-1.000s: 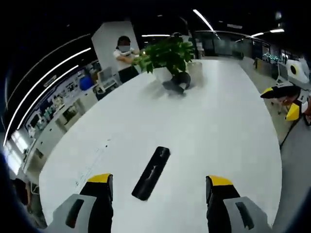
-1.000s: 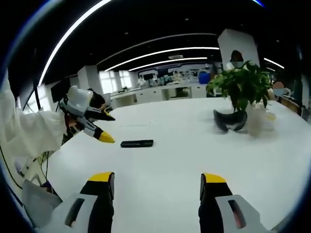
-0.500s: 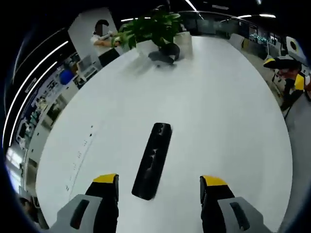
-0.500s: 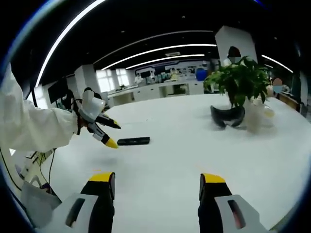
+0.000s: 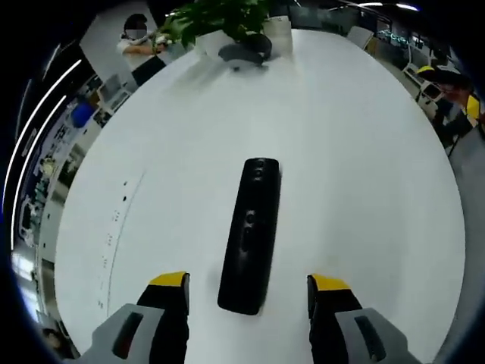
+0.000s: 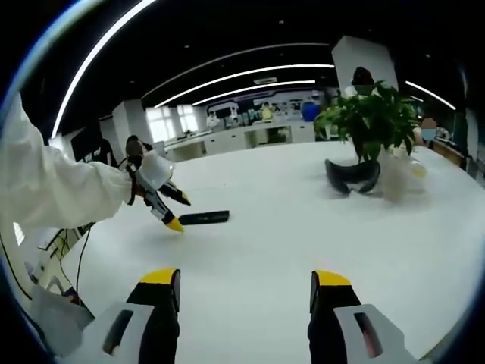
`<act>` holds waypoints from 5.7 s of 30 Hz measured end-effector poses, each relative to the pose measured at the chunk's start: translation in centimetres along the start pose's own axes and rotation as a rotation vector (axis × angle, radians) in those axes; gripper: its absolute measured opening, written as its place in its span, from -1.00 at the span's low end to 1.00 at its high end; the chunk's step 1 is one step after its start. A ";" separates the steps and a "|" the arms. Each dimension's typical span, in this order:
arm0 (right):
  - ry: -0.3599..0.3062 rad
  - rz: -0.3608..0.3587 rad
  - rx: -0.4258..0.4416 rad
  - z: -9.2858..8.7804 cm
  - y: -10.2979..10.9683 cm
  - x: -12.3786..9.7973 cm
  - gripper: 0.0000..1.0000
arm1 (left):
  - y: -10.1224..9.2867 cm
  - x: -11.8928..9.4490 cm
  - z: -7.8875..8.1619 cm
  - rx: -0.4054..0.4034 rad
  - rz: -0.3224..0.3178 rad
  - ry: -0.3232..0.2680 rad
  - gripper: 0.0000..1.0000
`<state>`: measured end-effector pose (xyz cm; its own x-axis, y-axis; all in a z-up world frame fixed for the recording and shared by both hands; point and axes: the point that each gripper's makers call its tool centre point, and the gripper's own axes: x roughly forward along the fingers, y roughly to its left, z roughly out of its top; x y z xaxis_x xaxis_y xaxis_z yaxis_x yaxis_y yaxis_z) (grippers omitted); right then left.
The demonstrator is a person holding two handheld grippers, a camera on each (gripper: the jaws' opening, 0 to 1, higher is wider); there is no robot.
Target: Press the specified remote control buttons in sequence, fully releasing each button before pressing the next.
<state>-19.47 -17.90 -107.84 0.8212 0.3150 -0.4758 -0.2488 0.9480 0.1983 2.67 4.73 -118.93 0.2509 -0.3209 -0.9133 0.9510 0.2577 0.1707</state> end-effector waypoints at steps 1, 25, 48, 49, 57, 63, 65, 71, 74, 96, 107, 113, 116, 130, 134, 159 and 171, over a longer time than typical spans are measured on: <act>0.004 -0.003 0.007 -0.1 -0.1 0.0 0.36 | 0.0 0.1 0.0 0.003 -0.001 0.005 0.27; 0.013 0.001 0.044 -0.3 -0.4 0.2 0.31 | -2.1 0.2 0.3 -0.082 -0.160 0.061 -0.16; -0.051 0.067 0.030 1.7 2.7 -1.0 0.10 | -5.2 -0.3 -0.1 -0.053 -0.131 0.138 -0.56; -0.057 0.067 0.028 1.9 2.7 -1.0 0.11 | -5.4 -0.3 -0.1 -0.047 -0.130 0.144 -0.56; -0.078 0.087 0.011 2.9 3.9 -1.2 0.02 | -7.1 -0.9 -0.5 -0.062 -0.125 0.161 -0.56; -0.083 0.122 -0.012 3.5 5.2 -1.4 -0.07 | -7.9 -1.0 -0.7 -0.102 -0.111 0.178 -0.56; -0.083 0.132 -0.018 3.5 5.6 -1.5 -0.12 | -8.4 -1.1 -0.8 -0.106 -0.108 0.181 -0.56; -0.085 0.159 -0.034 3.6 6.7 -1.8 -0.18 | -9.8 -1.4 -0.9 -0.082 -0.116 0.201 -0.56; -0.085 0.169 -0.039 3.7 7.0 -2.0 -0.27 | -10.2 -1.5 -0.9 -0.081 -0.113 0.212 -0.56; -0.073 0.250 -0.107 3.5 10.0 -3.2 -0.78 | -14.5 -2.4 -1.6 -0.010 -0.131 0.280 -0.56; -0.070 0.270 -0.137 3.5 10.7 -3.3 -0.84 | -16.5 -2.9 -1.9 -0.039 -0.127 0.231 -0.56; -0.055 0.266 -0.161 3.3 10.7 -3.1 -0.96 | -17.5 -3.1 -1.9 -0.036 -0.132 0.223 -0.56; -0.045 0.266 -0.167 3.2 10.8 -3.0 -1.00 | -18.0 -3.3 -2.0 -0.043 -0.133 0.214 -0.56; 0.074 0.276 -0.191 1.1 10.8 -1.8 -1.00 | -21.0 -4.0 -2.0 -0.053 -0.137 0.164 -0.56; 0.157 0.297 -0.167 0.2 10.8 -1.3 -1.00 | -21.9 -4.2 -2.0 -0.046 -0.139 0.159 -0.56; 0.611 0.302 -0.128 -7.0 8.9 3.0 -1.00 | -26.6 -5.0 -1.9 0.013 -0.171 0.086 -0.56; 0.767 0.285 -0.129 -10.5 8.1 4.8 -1.00 | -27.1 -5.0 -1.9 0.038 -0.191 0.070 -0.56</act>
<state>-22.97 -8.21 -117.54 0.1510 0.4424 -0.8840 -0.4900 0.8102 0.3217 -24.70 1.05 -119.63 0.0534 -0.2957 -0.9538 0.9866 0.1629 0.0047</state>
